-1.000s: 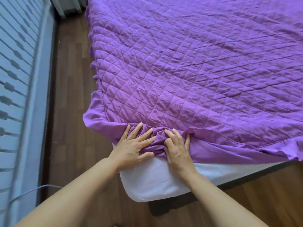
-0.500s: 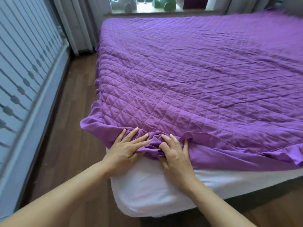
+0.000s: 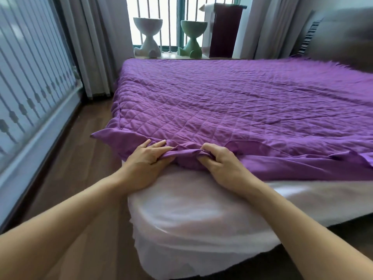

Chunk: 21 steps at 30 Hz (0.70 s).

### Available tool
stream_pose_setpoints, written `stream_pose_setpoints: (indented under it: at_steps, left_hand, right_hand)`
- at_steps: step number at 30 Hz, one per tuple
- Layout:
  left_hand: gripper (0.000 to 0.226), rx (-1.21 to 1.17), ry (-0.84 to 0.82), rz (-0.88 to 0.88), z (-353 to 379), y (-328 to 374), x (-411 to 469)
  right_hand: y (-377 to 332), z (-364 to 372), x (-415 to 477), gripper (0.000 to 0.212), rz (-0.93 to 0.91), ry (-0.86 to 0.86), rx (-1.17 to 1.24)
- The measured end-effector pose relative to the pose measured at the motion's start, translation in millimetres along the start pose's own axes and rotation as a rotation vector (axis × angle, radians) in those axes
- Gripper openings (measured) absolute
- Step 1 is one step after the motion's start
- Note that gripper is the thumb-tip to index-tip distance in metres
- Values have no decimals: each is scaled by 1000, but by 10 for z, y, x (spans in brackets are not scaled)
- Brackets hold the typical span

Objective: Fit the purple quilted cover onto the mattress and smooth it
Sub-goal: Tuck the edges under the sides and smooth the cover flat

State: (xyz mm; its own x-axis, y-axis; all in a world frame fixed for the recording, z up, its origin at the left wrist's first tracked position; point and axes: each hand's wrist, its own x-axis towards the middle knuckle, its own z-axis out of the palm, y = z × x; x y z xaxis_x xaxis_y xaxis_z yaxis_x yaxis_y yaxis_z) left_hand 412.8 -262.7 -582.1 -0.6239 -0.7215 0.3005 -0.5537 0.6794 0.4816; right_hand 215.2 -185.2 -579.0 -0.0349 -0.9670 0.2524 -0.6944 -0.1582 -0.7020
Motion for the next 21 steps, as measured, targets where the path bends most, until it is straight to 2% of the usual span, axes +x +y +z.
stream_pose_setpoints:
  at_steps: [3,5,9,11,12,13,15,16,18,21]
  left_hand:
    - [42,9,34,-14,-77,106,-38]
    - [50,103,102,9,-152,155,-16]
    - [38,283,200,4,-277,191,303]
    - [34,324,214,-42,-281,195,516]
    - [34,331,214,-64,-252,172,604]
    - [35,335,206,-91,-219,144,686]
    - [36,311,152,-180,-126,49,823]
    - [36,294,121,-226,-85,-3,874]
    - [33,272,74,-278,-31,-81,974]
    - [31,238,41,-293,8,-137,1057]
  right_hand:
    - [-100,-90,-31,27,-5,-64,84]
    - [-179,-183,10,27,31,-73,96]
    - [-183,-276,274,20,179,115,86]
    - [-103,-234,390,8,221,247,-1]
    - [-63,-193,411,9,212,309,-75]
    - [-28,-146,416,20,167,360,-158]
    - [1,-78,382,33,-36,442,-322]
    - [14,-63,369,34,-138,440,-392]
    - [53,-72,383,34,-205,277,-490]
    - [164,-92,468,46,-69,-13,-589]
